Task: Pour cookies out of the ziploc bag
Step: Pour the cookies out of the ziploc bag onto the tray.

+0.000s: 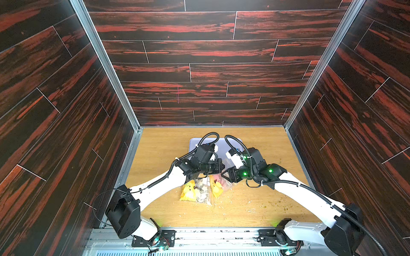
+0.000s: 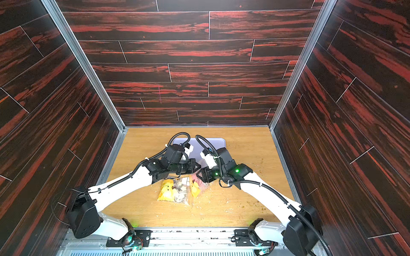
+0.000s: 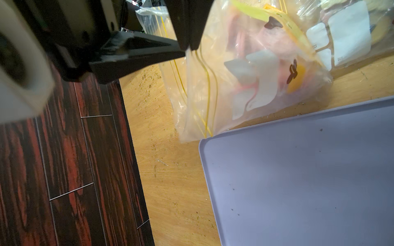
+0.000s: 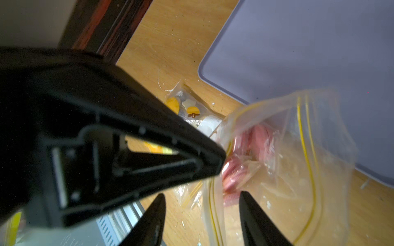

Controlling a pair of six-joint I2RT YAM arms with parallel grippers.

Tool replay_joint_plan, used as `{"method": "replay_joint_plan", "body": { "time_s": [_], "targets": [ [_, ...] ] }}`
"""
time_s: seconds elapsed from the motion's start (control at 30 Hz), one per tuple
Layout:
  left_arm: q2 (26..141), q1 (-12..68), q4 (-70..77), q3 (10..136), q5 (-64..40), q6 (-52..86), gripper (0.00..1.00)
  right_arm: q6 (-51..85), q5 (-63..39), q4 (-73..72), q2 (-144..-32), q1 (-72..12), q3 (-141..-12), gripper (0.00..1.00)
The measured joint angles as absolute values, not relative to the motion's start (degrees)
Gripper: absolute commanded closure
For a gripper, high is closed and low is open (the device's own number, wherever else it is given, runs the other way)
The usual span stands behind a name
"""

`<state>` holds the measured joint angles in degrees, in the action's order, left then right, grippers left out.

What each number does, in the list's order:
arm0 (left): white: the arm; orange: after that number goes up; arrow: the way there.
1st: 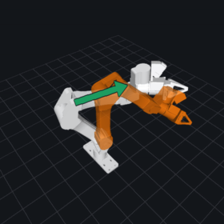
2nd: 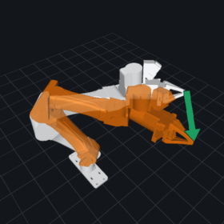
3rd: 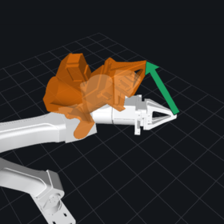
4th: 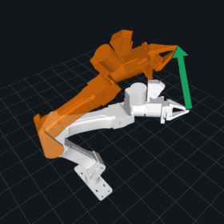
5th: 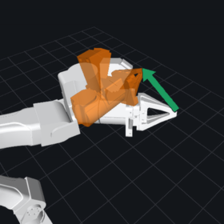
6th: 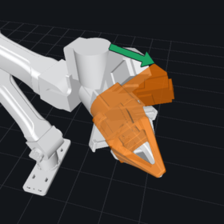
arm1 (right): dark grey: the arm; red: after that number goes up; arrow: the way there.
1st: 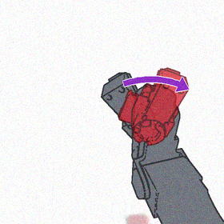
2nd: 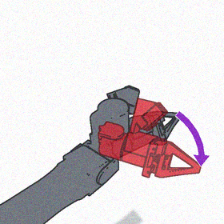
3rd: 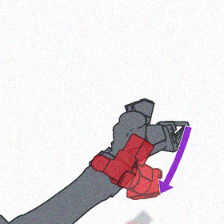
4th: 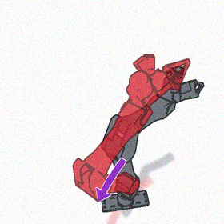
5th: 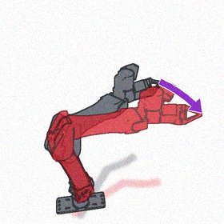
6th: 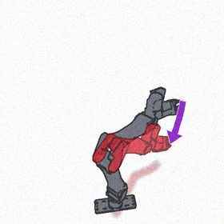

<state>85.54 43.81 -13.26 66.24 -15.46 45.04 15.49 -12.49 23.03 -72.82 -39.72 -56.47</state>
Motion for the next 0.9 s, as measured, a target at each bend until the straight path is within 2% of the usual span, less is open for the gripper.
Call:
{"method": "replay_joint_plan", "body": {
  "time_s": [0.07,0.43,0.63,0.67,0.73,0.9],
  "targets": [
    [85.56,43.77,-13.23,66.24,-15.49,45.04,1.0,15.44,-12.62,22.17,-73.49,-39.72,-56.31,0.52],
    [86.59,43.77,-12.38,66.24,-15.9,45.34,1.0,15.53,-11.86,19.88,-74.74,-39.7,-55.48,0.99],
    [86.59,43.7,-12.43,66.24,-15.7,45.5,1.0,15.84,-11.68,19.18,-74.72,-39.68,-55.11,1.0],
    [86.59,43.59,-12.47,66.24,-15.57,45.52,0.97,15.9,-11.7,19.0,-74.72,-39.68,-54.98,1.0],
    [86.59,43.51,-12.58,66.24,-15.42,45.76,0.78,16.1,-11.66,18.85,-74.72,-39.68,-54.83,1.0],
    [86.59,43.38,-12.91,66.24,-14.81,46.52,0.43,17.5,-11.38,18.17,-74.61,-39.55,-54.04,1.0]
  ]
}}
